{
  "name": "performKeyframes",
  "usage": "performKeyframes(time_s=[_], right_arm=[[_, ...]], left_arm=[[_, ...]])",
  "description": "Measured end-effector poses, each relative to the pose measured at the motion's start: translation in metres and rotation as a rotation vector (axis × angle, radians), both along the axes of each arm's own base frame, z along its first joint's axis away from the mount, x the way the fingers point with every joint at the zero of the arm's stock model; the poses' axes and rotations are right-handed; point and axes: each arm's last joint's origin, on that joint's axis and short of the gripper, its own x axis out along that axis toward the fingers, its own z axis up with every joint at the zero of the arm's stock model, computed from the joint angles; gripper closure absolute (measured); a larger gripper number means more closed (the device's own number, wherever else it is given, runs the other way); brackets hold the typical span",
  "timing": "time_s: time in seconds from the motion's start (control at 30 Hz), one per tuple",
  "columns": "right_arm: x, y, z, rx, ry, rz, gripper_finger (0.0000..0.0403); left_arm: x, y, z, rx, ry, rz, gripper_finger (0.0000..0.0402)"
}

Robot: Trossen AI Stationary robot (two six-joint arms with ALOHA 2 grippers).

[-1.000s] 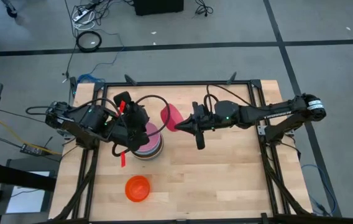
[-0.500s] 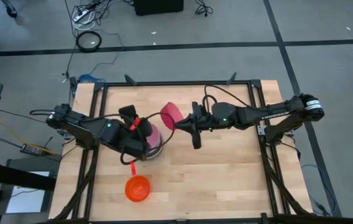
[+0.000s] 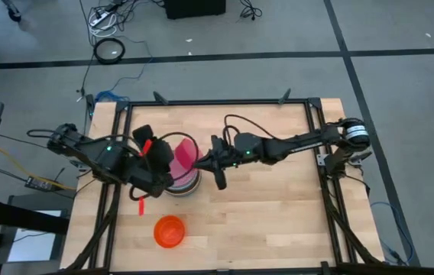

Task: Nest bowls inside each other
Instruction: Stack the light pink bowl on top of the pink bowl, then stack the light orange bowl on top of the light pink bowl

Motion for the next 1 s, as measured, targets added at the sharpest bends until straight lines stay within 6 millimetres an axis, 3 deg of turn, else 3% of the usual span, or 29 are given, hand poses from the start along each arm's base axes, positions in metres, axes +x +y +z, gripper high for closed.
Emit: performKeyframes(time_s=[0.37, 0.77, 1.0], right_arm=[[0.057, 0.005, -0.007, -0.069, 0.153, 0.061, 0.0403], [0.064, 0.000, -0.017, -0.102, 0.284, 0.018, 0.0398], [0.064, 0.001, -0.018, -0.092, 0.289, 0.013, 0.0345]], left_arm=[[-0.011, 0.003, 0.008, -0.009, -0.046, -0.001, 0.0188], [-0.011, 0.002, 0.008, 0.002, -0.044, -0.007, 0.0188], [-0.011, 0.002, 0.008, 0.003, -0.045, -0.007, 0.0188]])
